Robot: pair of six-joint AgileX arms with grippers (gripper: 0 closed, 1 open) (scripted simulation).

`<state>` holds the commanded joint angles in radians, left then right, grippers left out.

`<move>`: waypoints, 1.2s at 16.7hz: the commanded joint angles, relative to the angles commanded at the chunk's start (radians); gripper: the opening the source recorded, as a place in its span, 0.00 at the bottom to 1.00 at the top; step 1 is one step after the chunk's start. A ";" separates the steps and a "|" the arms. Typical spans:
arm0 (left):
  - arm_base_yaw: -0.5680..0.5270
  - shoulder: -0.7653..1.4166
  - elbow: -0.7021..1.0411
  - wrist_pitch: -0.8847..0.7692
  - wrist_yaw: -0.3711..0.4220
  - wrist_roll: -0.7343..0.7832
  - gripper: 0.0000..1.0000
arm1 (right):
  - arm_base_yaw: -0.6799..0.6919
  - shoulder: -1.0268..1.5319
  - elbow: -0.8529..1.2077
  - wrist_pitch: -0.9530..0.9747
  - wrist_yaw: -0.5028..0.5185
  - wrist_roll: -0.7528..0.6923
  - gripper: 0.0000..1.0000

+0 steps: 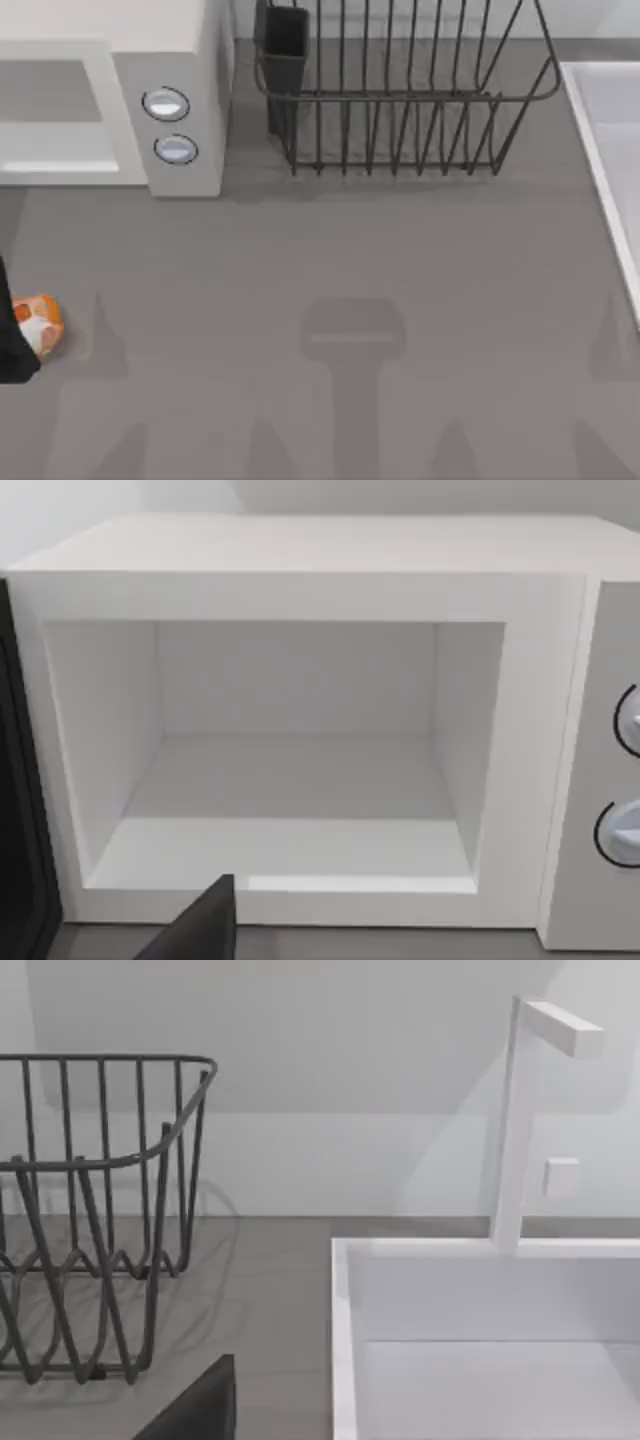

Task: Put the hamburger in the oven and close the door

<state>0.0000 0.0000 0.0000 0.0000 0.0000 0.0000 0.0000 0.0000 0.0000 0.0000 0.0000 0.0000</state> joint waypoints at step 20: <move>0.014 1.319 0.861 -0.737 0.000 0.966 1.00 | 0.000 0.000 0.000 0.000 0.000 0.000 1.00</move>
<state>0.0143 1.3188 0.8610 -0.7372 -0.0002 0.9662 0.0000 0.0000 0.0000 0.0000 0.0000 0.0000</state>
